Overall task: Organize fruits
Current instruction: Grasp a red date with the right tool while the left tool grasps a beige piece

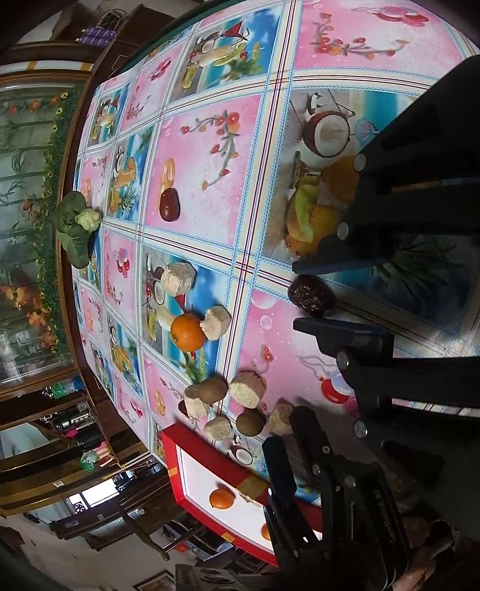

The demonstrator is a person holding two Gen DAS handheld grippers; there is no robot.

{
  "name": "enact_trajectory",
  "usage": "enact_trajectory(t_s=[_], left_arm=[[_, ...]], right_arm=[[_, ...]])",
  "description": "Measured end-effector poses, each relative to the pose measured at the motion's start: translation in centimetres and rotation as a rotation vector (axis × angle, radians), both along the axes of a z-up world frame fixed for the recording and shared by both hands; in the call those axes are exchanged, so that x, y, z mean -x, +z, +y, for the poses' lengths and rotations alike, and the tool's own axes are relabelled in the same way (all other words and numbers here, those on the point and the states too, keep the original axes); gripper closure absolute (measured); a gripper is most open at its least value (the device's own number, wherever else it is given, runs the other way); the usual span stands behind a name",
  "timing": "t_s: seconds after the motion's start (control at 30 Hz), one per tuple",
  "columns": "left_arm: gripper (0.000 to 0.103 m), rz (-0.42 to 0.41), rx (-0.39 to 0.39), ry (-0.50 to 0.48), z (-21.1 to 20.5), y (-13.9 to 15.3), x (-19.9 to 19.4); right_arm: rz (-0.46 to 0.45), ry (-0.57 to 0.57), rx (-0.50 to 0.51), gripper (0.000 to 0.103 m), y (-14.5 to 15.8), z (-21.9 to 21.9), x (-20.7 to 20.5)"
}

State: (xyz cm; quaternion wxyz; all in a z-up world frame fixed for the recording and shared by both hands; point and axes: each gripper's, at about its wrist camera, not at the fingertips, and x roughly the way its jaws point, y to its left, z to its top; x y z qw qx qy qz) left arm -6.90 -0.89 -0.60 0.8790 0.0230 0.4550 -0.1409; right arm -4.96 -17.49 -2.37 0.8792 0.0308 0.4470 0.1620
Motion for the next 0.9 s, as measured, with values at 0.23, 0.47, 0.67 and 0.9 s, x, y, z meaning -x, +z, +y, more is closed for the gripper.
enact_trajectory(t_s=[0.23, 0.47, 0.67, 0.9], left_arm=[[0.081, -0.007, 0.003, -0.019, -0.8, 0.0, -0.3], [0.089, -0.003, 0.013, -0.03, -1.0, -0.1, -0.4], [0.089, -0.009, 0.04, -0.028, -0.3, 0.6, 0.1], [0.089, -0.095, 0.059, 0.026, 3.4, 3.7, 2.3]], right_arm=[[0.0, -0.001, -0.004, 0.077, 0.0, 0.0, 0.0], [0.0, -0.001, -0.005, 0.077, 0.0, 0.0, 0.0], [-0.024, 0.005, -0.029, 0.077, 0.4, 0.2, 0.2], [-0.082, 0.052, -0.103, 0.077, 1.9, 2.6, 0.8]])
